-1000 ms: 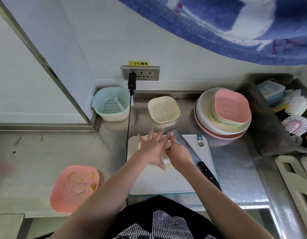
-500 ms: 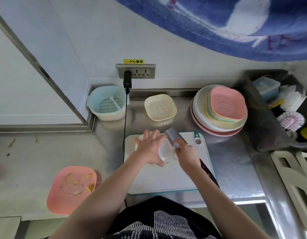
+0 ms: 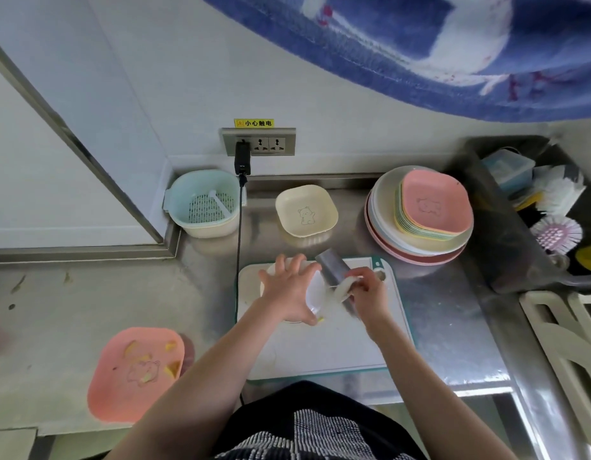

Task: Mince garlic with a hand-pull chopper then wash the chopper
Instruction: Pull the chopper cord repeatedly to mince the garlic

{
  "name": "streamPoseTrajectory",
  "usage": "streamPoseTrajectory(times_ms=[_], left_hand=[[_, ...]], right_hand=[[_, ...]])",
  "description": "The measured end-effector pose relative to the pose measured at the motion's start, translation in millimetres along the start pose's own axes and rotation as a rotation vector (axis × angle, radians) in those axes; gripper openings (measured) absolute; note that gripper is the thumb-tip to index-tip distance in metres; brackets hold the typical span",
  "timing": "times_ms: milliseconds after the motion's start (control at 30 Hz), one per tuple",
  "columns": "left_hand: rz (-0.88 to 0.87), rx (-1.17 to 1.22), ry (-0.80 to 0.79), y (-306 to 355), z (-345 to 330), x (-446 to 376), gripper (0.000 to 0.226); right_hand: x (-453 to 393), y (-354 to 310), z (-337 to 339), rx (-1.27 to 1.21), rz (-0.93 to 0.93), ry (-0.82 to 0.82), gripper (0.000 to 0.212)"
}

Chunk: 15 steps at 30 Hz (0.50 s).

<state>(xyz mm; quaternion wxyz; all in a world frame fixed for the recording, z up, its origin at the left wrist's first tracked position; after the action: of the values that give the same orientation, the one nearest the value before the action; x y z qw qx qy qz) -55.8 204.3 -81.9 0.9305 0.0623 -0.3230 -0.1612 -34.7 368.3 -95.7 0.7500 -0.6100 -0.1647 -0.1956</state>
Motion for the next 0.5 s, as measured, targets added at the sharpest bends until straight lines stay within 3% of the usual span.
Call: streamPoseTrajectory(times_ms=[100,167,200,267,333,400,500], left_hand=[[0.002,0.001,-0.005,-1,0,-1,0.101],[0.006,0.0,-0.001,0,0,0,0.102],[0.007,-0.003,0.006,0,0,0,0.102],[0.003,0.002,0.023,0,0,0,0.099],[0.001,0.016,0.024,-1,0,1,0.097],[0.002,0.018,0.022,-1,1,1,0.097],[0.002,0.022,0.028,-1,1,1,0.096]], right_hand=[[-1,0,-13,-0.402,-0.11,-0.064,0.034],[1,-4,-19,-0.463,-0.162,-0.136,0.015],[1,-6,-24,-0.368,-0.154,-0.184,0.006],[-3,-7,-30,0.059,-0.047,-0.242,0.01],[-8,-8,-25,0.43,0.072,-0.203,0.007],[-18,1,7,0.563,0.052,-0.079,0.011],[-16,13,71,0.561,-0.084,0.199,0.006]])
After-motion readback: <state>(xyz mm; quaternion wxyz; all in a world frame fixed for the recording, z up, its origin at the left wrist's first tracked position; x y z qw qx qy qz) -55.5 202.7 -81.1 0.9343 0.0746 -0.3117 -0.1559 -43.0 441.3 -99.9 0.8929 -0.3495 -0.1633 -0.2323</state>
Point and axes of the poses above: each hand's wrist, its own x-axis away from the middle knuckle, its own z-axis out of the back of the hand, y = z × x, the point moved 4 cm from there along -x, towards the middle knuckle, and after that the axes turned 12 degrees about -y, right-handed, at the moved point
